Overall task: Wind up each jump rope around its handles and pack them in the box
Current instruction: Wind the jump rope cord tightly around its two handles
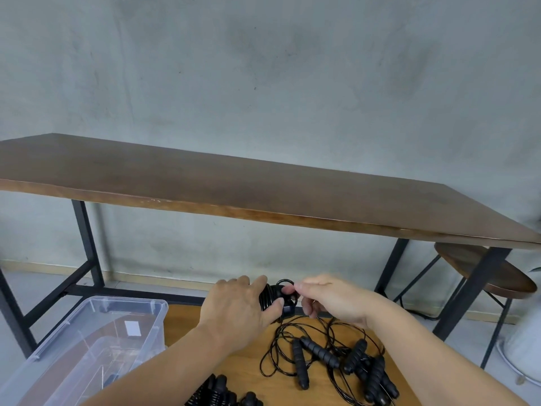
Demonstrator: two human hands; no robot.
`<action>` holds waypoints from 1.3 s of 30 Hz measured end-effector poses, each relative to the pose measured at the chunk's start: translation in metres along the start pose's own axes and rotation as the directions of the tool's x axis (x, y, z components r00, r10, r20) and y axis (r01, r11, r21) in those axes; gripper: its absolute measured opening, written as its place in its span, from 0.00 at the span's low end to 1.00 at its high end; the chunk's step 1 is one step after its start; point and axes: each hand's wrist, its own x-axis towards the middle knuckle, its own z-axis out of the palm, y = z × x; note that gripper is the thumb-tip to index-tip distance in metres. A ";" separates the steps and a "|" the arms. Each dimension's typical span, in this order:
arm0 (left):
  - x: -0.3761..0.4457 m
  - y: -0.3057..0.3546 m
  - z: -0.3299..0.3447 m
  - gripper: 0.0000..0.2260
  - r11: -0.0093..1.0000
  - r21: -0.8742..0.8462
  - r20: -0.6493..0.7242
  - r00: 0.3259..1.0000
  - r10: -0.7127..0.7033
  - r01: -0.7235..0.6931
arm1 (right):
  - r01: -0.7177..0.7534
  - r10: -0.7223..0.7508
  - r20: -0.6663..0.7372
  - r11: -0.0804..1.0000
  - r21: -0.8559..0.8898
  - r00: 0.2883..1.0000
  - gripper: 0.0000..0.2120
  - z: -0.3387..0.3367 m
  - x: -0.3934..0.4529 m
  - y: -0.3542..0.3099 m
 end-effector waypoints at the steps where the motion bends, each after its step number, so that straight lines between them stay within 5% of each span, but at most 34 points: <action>1: 0.000 0.000 0.000 0.28 1.000 -0.006 0.000 1.000 -0.003 0.003 | -0.016 0.016 0.004 0.998 0.065 1.000 0.14 0.000 0.001 0.002; 6: 0.000 0.002 -0.007 0.28 1.000 0.014 -0.014 1.000 0.023 -0.022 | -0.090 0.096 0.016 0.851 0.518 0.995 0.10 -0.003 0.008 0.012; 10: -0.001 0.003 -0.010 0.28 1.000 0.010 -0.027 0.999 0.026 -0.026 | -0.129 0.153 0.008 0.798 0.588 0.988 0.09 -0.008 0.008 0.011; 16: 0.002 0.006 -0.012 0.29 1.000 0.004 -0.032 0.999 0.018 -0.018 | -0.059 0.136 -0.166 0.914 0.402 0.977 0.14 -0.001 0.010 0.008; 20: 0.000 0.009 -0.011 0.28 1.000 0.024 -0.018 1.000 0.009 -0.008 | -0.077 0.090 -0.207 0.995 0.068 0.974 0.15 0.003 0.012 0.002; 26: -0.002 0.015 -0.009 0.27 1.000 0.018 0.021 1.000 0.005 -0.006 | -0.092 -0.024 -0.214 0.851 -0.517 0.977 0.14 0.010 0.014 -0.011; 28: 0.000 0.011 -0.011 0.27 1.000 0.006 0.002 1.000 -0.007 0.007 | -0.090 -0.047 -0.234 0.835 -0.543 0.971 0.14 0.010 0.017 -0.014; 33: -0.003 0.008 -0.014 0.29 1.000 0.021 -0.009 1.000 0.007 -0.007 | -0.209 0.212 -0.035 0.976 0.067 0.977 0.13 -0.014 0.018 -0.009; 36: -0.005 0.007 -0.014 0.30 1.000 -0.002 -0.032 0.999 0.012 -0.012 | -0.289 0.270 0.107 0.847 0.445 0.957 0.12 -0.026 0.016 0.000; 39: -0.004 0.009 -0.017 0.31 1.000 -0.005 -0.044 0.999 0.028 -0.028 | -0.291 0.276 0.128 0.704 0.647 0.952 0.07 -0.025 0.018 0.006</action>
